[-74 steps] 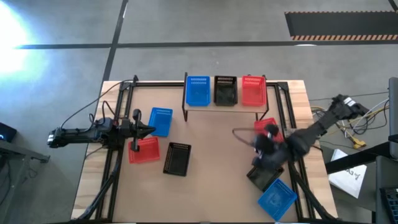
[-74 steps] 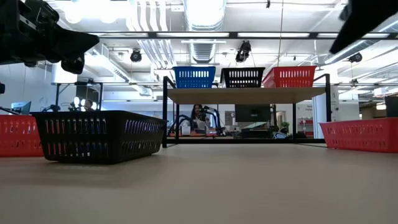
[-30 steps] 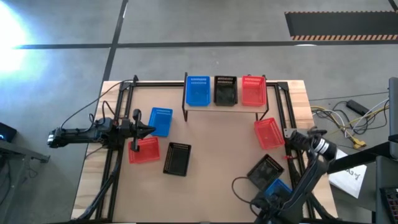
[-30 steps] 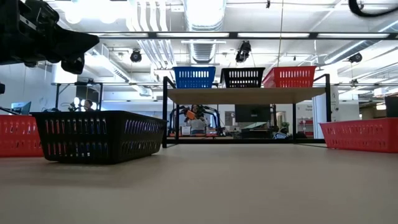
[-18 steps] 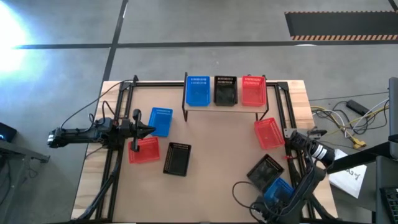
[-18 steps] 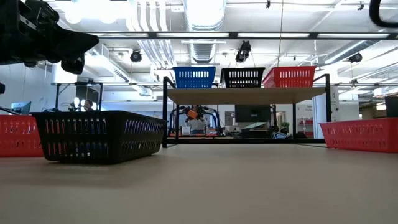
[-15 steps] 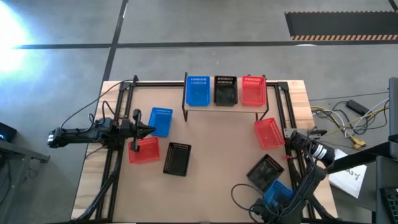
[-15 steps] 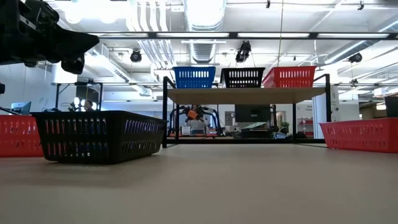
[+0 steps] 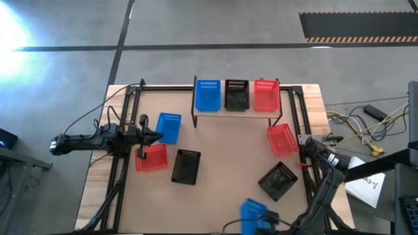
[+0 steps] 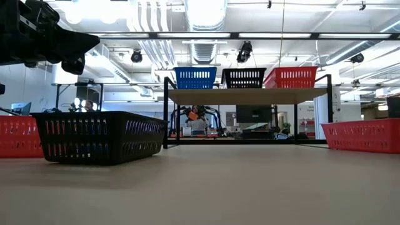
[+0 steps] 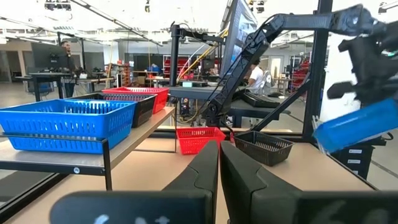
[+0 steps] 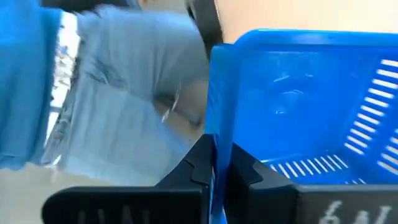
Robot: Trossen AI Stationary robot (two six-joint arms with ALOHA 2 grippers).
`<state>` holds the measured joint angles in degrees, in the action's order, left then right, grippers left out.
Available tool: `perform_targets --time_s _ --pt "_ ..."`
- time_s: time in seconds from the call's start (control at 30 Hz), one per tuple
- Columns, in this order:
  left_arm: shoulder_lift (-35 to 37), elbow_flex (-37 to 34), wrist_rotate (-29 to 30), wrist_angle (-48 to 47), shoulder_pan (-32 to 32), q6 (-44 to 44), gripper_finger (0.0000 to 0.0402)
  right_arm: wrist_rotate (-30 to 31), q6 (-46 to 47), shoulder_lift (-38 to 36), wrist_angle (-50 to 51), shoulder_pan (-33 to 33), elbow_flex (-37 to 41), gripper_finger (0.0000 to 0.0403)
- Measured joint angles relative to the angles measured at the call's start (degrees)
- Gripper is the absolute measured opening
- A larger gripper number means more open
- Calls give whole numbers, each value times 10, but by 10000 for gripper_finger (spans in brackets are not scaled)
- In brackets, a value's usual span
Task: Stack baskets on shelf by color
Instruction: Stack the bottom blue basket on top of the blue basket on the shelf
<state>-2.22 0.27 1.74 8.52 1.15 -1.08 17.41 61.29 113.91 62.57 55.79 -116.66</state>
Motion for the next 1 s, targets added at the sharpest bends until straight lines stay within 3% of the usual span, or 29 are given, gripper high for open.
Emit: perform_targets --time_s 0.23,0.57,0.73,1.0 --pt "0 0 0 0 0 0 0 22 -295 1 4 -79 -75 9" --pt "0 0 0 1 0 0 0 72 -630 -14 43 -261 -169 9" --pt "0 0 0 0 0 0 0 71 -753 -24 49 -361 -182 9" --pt "0 0 0 0 0 0 0 62 -829 -35 88 -538 -182 8"
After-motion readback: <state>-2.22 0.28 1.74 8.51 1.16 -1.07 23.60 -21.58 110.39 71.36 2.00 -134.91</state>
